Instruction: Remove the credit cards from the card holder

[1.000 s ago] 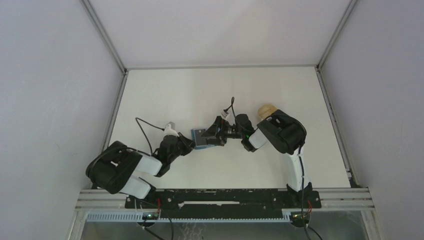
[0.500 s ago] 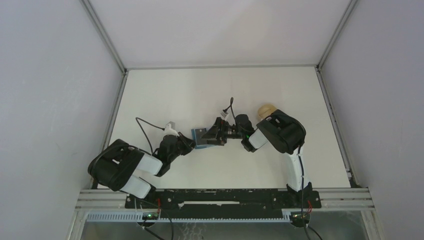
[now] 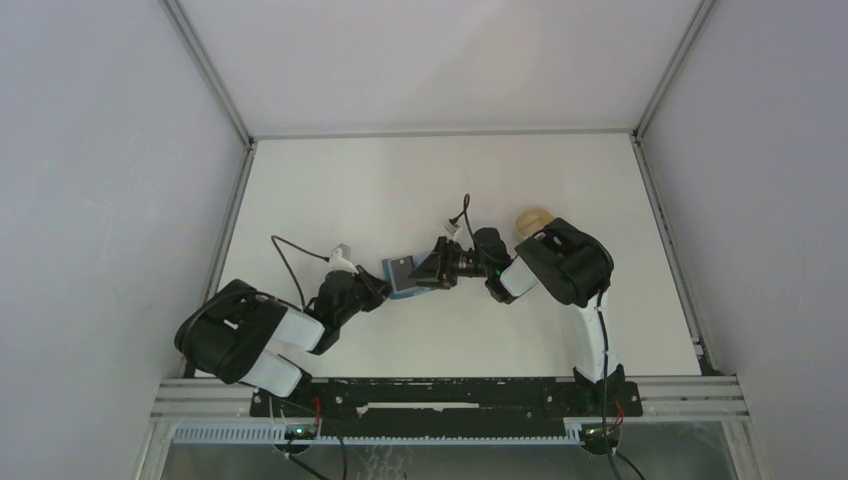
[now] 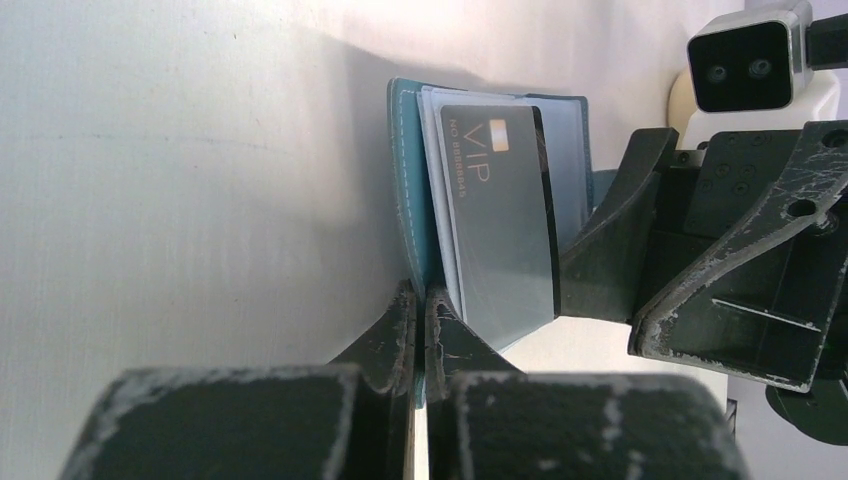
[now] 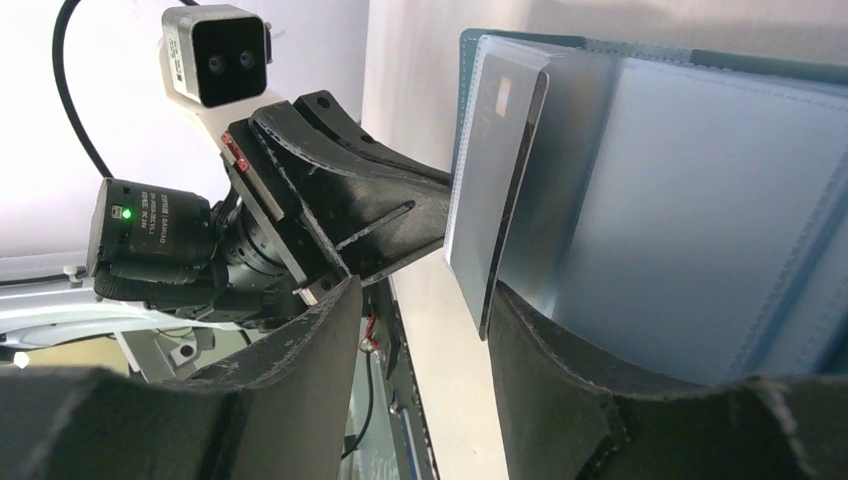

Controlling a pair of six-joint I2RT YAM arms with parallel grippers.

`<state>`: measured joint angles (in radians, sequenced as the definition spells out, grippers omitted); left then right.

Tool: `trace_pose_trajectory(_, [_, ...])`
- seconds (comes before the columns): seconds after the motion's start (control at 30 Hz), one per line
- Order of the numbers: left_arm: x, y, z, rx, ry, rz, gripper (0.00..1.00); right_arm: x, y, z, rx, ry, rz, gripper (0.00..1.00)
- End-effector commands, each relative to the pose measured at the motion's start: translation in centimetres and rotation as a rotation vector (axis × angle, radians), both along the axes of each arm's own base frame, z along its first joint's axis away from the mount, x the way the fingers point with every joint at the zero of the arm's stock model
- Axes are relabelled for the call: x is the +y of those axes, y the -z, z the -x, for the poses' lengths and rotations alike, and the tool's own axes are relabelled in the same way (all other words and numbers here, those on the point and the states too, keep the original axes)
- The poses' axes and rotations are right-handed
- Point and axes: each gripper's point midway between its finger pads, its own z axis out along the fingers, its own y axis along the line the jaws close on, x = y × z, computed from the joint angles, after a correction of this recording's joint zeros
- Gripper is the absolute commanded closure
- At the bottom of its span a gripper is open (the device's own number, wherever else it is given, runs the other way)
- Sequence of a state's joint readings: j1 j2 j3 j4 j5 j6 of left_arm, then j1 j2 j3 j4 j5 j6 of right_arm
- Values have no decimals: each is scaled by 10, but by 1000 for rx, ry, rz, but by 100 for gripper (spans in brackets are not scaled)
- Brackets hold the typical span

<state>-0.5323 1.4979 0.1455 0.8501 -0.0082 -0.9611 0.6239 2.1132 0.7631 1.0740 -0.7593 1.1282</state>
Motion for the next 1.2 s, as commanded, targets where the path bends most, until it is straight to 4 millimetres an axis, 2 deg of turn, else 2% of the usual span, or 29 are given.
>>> trace_pose_trajectory(0.0, [37, 76, 71, 306, 63, -220, 100, -6, -24, -6, -86, -6, -59, 43])
trace_pose_trajectory(0.2, [37, 77, 70, 309, 66, -223, 100, -18, -18, -11, -76, 21, -46, 43])
trace_pose_trajectory(0.47, [37, 77, 70, 310, 67, -224, 100, -29, -7, -18, -54, 52, -25, 49])
trace_pose_trajectory(0.6, [38, 77, 69, 310, 66, -227, 100, -34, -2, -20, -48, 64, -13, 58])
trace_pose_trajectory(0.8, [39, 77, 70, 310, 68, -233, 100, -41, 6, -21, -39, 74, 17, 78])
trace_pose_trajectory(0.93, [40, 76, 70, 308, 68, -233, 100, -52, 10, -22, -35, 91, 47, 84])
trace_pose_trajectory(1.1, [39, 74, 69, 302, 70, -233, 100, -68, 13, -24, -40, 114, 80, 100])
trace_pose_trajectory(1.17, [39, 73, 69, 296, 71, -226, 100, -74, 14, -24, -45, 120, 94, 100])
